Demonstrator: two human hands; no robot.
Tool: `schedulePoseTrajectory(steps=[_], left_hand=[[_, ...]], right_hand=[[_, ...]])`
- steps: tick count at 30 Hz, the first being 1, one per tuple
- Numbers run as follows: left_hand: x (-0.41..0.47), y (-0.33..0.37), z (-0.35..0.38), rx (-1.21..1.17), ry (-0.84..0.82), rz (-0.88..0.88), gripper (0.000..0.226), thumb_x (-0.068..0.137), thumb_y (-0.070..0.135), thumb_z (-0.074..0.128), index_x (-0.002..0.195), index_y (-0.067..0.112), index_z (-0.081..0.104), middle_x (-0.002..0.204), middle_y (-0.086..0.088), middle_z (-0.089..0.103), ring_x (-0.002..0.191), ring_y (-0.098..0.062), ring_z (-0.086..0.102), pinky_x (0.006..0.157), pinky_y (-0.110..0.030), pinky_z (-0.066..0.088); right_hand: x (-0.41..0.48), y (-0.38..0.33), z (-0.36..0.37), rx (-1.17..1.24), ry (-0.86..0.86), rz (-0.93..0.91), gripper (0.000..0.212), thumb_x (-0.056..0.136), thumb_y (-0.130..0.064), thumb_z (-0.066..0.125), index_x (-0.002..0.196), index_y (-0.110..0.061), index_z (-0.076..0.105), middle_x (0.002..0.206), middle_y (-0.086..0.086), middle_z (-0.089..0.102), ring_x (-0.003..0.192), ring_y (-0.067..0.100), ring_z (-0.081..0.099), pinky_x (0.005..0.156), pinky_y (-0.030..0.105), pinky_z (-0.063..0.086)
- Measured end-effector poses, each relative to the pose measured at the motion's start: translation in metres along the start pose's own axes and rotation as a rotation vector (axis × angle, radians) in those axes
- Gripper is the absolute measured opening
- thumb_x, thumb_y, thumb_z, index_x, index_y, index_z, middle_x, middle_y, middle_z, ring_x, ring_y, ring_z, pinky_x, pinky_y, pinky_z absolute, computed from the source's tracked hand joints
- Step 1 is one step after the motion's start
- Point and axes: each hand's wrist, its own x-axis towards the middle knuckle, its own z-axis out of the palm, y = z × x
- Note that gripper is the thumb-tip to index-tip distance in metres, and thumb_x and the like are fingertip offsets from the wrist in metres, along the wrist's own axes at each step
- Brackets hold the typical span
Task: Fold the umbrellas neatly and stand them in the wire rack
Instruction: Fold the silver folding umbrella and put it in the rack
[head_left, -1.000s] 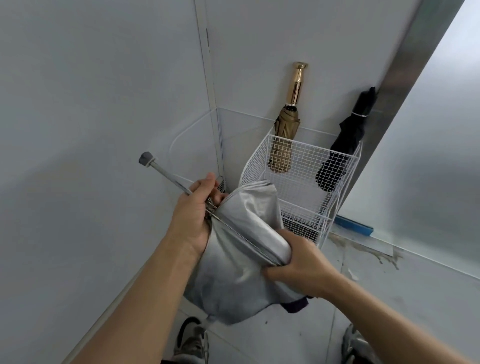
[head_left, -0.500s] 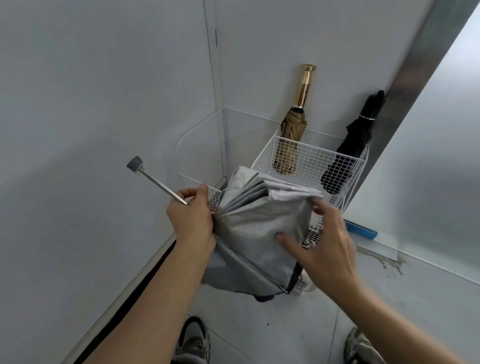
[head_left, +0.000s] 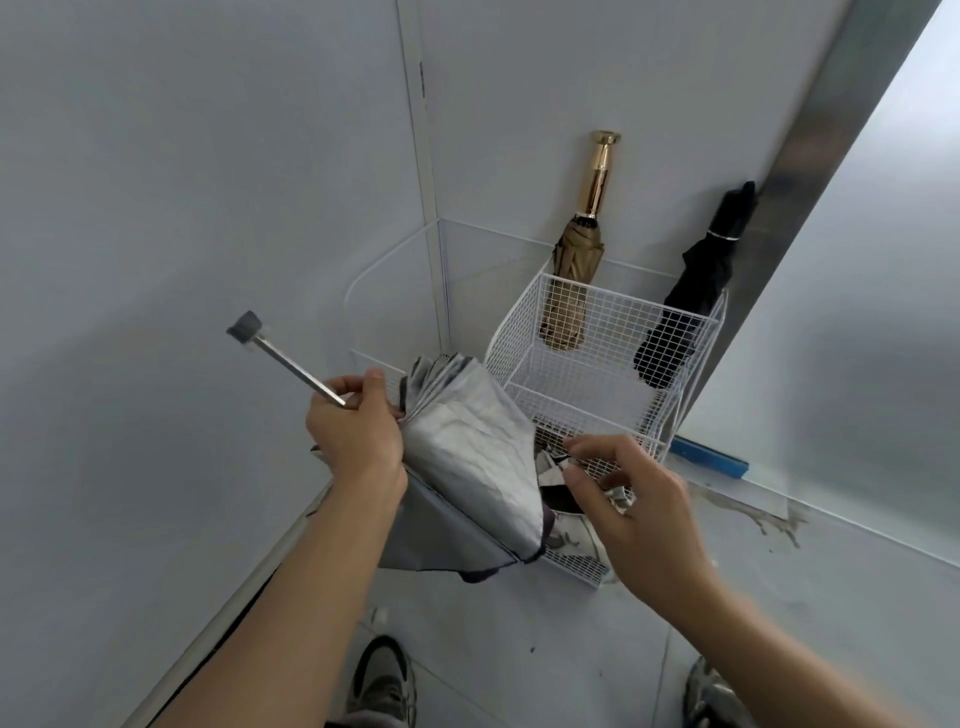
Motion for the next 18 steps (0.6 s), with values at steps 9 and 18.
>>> schedulePoseTrajectory(steps=[9,18], left_hand=[[-0.029,0.000,0.011,-0.055,-0.233,0.018,0.025,0.094,0.003,0.063,0.075,0.012,0.049,0.039,0.005,0.044,0.037,-0.009,0.042,0.044,-0.022,0.046],[0.015,-0.008,-0.002,-0.005,0.127,0.013,0.022,0.095,0.012,0.062,0.078,0.013,0.049,0.064,-0.010,0.054,0.043,-0.006,0.051,0.046,-0.013,0.042]], right_hand=[[0.023,0.011,-0.005,0.093,-0.082,0.187,0.024,0.080,-0.031,0.079,0.104,-0.033,0.074,0.094,-0.016,0.072,0.090,0.003,0.065,0.085,0.040,0.058],[0.003,-0.014,-0.013,0.229,-0.690,0.092,0.005,0.084,-0.018,0.077,0.081,-0.021,0.080,0.074,-0.007,0.074,0.067,0.003,0.062,0.064,0.025,0.049]])
